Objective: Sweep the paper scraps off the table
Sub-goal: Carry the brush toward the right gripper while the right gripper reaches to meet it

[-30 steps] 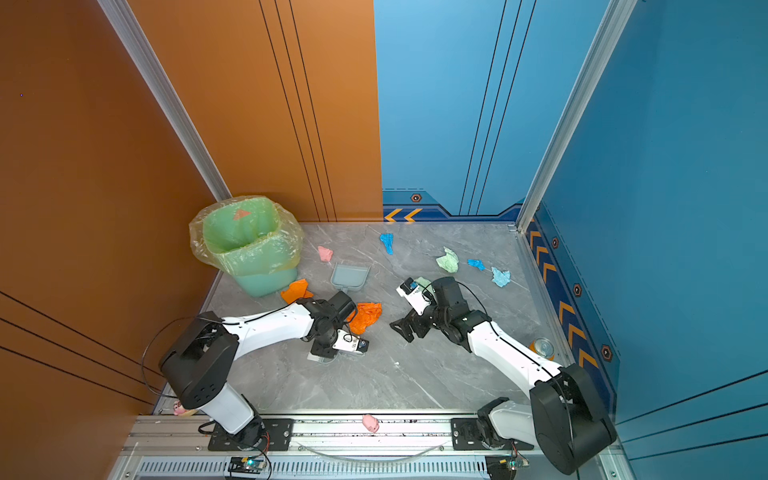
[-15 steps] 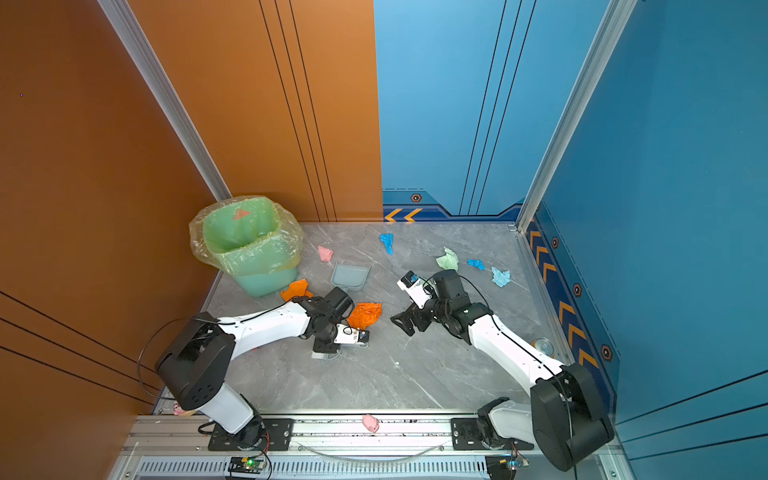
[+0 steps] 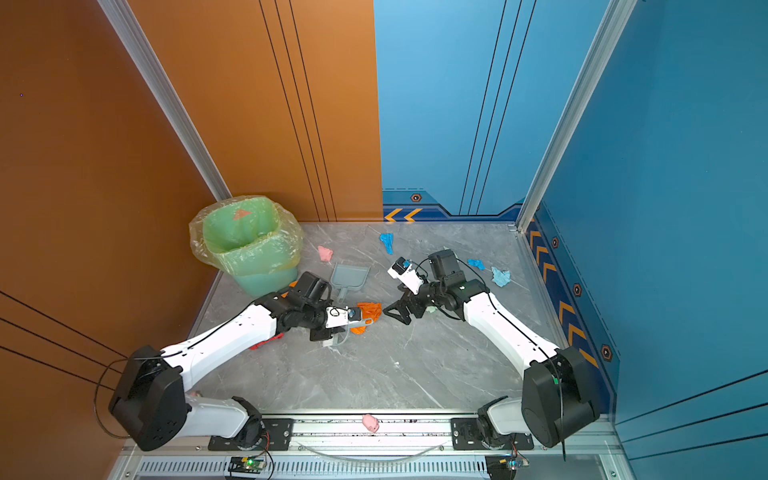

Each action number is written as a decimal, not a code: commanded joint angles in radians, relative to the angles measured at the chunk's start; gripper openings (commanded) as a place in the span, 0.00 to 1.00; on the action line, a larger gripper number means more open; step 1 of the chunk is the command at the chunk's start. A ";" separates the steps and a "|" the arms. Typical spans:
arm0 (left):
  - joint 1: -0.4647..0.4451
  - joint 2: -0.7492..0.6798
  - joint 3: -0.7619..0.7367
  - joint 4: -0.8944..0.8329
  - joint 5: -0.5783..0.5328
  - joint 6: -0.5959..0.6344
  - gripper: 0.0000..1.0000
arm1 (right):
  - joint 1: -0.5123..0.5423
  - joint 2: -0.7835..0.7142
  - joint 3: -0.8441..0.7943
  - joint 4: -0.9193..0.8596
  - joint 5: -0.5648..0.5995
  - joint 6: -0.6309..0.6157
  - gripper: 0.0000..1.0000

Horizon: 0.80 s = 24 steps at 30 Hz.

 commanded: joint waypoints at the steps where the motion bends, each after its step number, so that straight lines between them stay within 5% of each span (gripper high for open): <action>1: 0.014 -0.024 -0.006 0.017 0.133 -0.028 0.00 | 0.018 0.016 0.047 -0.034 -0.068 -0.043 1.00; 8: 0.025 -0.020 -0.002 0.057 0.171 -0.038 0.00 | 0.064 0.045 0.073 -0.010 -0.123 -0.031 1.00; 24: 0.094 0.046 0.050 0.080 0.470 -0.074 0.00 | 0.146 0.076 0.099 0.001 -0.141 -0.051 1.00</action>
